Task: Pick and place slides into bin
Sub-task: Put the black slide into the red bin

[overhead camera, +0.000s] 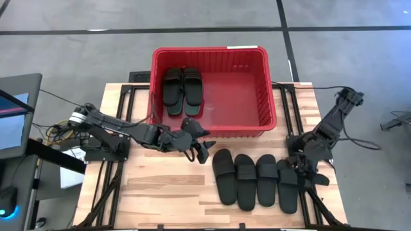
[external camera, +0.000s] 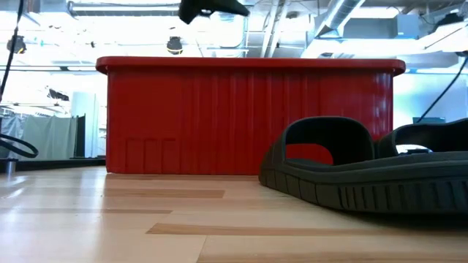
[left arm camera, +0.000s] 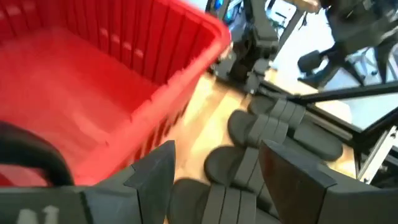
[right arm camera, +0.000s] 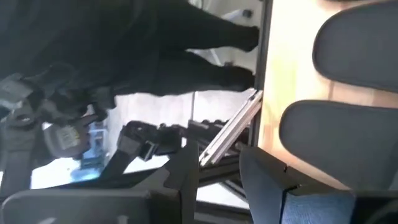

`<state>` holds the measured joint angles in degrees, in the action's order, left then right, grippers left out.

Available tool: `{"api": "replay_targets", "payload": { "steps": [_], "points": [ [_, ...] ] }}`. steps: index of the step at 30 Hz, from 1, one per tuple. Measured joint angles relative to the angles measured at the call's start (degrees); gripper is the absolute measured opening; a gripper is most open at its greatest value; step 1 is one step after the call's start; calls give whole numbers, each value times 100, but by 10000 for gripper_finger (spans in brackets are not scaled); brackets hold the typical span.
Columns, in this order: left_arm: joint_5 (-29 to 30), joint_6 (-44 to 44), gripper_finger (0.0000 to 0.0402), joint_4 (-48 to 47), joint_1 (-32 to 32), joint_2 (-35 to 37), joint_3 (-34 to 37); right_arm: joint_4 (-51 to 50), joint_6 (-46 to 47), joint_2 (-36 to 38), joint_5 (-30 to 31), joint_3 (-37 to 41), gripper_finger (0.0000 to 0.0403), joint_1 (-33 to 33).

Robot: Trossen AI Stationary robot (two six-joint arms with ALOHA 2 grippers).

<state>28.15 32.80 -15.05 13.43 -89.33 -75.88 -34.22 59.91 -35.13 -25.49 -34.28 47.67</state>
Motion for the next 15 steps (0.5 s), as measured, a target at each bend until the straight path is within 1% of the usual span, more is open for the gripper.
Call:
{"api": "replay_targets", "payload": {
  "steps": [6, 11, 15],
  "points": [
    [-370, 233, 220, 221, -4, -461, 4, -231, 140, -485, 1030, -421, 89, 719],
    [-485, 321, 220, 278, 44, -451, 2, -511, 309, -982, 1994, -660, 73, 1280],
    [-492, 160, 220, 337, 119, -362, -33, -748, 475, -1386, 2911, -769, 67, 1676]
  ]
}}
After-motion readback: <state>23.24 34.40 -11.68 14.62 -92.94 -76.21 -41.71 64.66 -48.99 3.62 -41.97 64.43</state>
